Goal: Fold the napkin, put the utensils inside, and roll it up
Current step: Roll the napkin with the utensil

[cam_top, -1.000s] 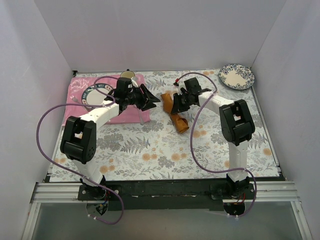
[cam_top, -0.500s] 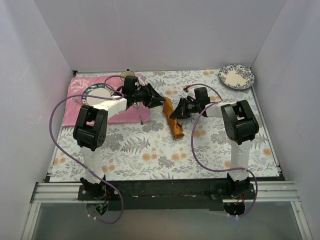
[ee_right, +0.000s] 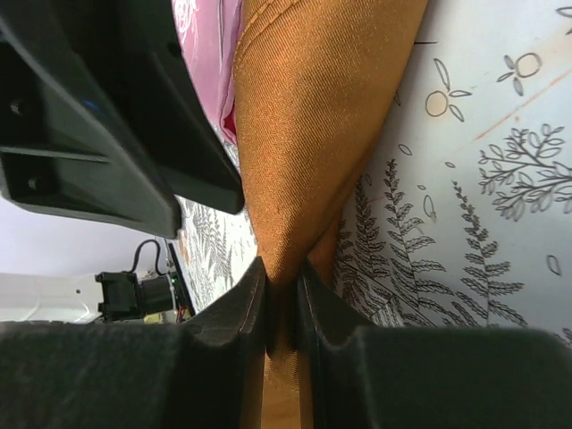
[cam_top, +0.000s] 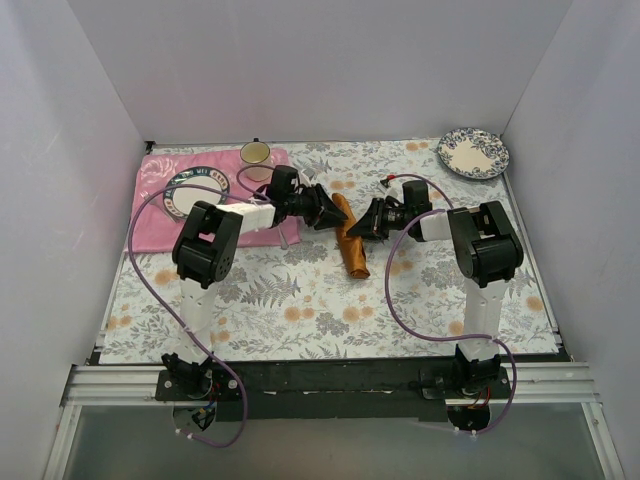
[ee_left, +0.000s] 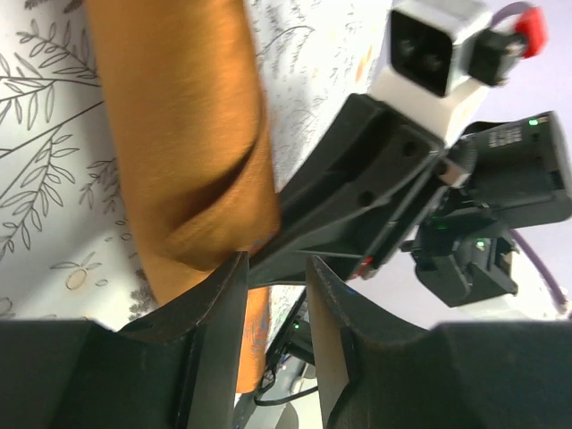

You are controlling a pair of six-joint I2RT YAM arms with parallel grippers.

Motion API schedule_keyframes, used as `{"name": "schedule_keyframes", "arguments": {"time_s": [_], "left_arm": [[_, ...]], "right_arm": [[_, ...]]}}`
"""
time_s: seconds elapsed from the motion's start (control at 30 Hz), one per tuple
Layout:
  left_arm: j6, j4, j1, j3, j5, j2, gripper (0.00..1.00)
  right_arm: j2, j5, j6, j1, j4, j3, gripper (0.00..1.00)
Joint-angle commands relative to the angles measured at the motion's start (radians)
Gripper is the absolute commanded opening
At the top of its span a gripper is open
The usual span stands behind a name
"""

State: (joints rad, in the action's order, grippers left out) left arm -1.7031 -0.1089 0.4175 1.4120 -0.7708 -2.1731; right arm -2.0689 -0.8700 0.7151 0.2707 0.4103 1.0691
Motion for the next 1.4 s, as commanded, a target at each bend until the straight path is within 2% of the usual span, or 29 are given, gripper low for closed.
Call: {"name": "schedule_keyframes", "arguments": {"time_s": [0.0, 0.3, 0.53, 0.8, 0.9, 1.1, 1.13, 1.27, 1.3, 1.37], "left_arm": [[0.013, -0.043, 0.004, 0.041, -0.012, -0.008, 0.31], [-0.009, -0.072, 0.006, 0.084, -0.024, -0.014, 0.31], [-0.047, -0.094, 0.006, 0.13, -0.013, -0.089, 0.3], [-0.001, -0.06, 0.004, 0.157, 0.027, -0.145, 0.29], [0.011, -0.055, 0.004, 0.166, 0.033, -0.155, 0.29], [0.019, -0.041, 0.004, 0.189, 0.03, -0.159, 0.29], [0.019, -0.041, 0.004, 0.191, 0.03, -0.159, 0.3], [0.02, -0.035, 0.001, 0.203, 0.024, -0.169, 0.29], [0.019, -0.035, 0.001, 0.205, 0.019, -0.169, 0.29], [0.017, -0.035, 0.0, 0.206, 0.022, -0.171, 0.29]], "right_arm": [[0.006, -0.04, 0.004, -0.008, 0.047, -0.009, 0.14], [-0.008, -0.021, -0.054, -0.016, -0.007, 0.006, 0.14], [-0.008, -0.004, -0.092, -0.016, -0.074, 0.022, 0.17], [-0.004, 0.008, -0.117, -0.016, -0.117, 0.035, 0.19], [0.006, 0.02, -0.158, -0.016, -0.16, 0.055, 0.24], [0.033, 0.077, -0.293, -0.013, -0.372, 0.147, 0.39], [0.038, 0.101, -0.351, -0.011, -0.451, 0.166, 0.45], [0.062, 0.132, -0.448, -0.007, -0.562, 0.213, 0.57], [0.069, 0.143, -0.462, -0.005, -0.58, 0.213, 0.74], [0.085, 0.158, -0.496, 0.004, -0.605, 0.204, 0.75]]}}
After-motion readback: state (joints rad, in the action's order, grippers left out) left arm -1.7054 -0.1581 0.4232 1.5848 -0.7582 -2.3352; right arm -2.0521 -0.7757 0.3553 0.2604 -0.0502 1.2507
